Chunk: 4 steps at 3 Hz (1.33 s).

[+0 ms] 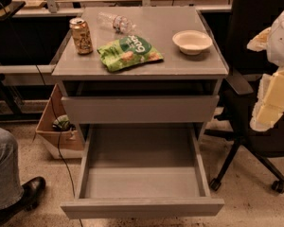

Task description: Close middle drawer

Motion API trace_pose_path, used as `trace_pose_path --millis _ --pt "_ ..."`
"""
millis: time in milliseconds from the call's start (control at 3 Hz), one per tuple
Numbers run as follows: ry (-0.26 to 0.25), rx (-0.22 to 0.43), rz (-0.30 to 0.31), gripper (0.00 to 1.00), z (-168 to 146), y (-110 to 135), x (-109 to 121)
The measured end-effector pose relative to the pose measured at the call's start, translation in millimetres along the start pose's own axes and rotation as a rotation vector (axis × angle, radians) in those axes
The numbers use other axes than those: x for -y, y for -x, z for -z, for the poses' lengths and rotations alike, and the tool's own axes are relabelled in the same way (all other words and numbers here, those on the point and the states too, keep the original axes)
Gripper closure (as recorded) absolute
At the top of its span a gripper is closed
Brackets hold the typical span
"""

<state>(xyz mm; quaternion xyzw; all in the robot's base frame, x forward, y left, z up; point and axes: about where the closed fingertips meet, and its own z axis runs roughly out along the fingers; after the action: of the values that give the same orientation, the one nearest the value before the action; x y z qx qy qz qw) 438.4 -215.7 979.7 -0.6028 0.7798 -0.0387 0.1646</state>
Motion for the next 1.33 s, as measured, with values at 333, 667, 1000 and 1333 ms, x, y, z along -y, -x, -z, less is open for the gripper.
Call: trace_pose_path --millis 333,667,1000,1333 --pt "0.000 0.000 0.000 0.00 0.0 0.0 0.0" --pt "-0.001 0.033 0.009 0.00 -23.8 1.0 0.4" --pt "0.031 0.106 0.022 0.00 -79.6 4.5 -1.8" --pt "0.077 0.188 0.045 0.00 -145.3 19.8 -10.4"
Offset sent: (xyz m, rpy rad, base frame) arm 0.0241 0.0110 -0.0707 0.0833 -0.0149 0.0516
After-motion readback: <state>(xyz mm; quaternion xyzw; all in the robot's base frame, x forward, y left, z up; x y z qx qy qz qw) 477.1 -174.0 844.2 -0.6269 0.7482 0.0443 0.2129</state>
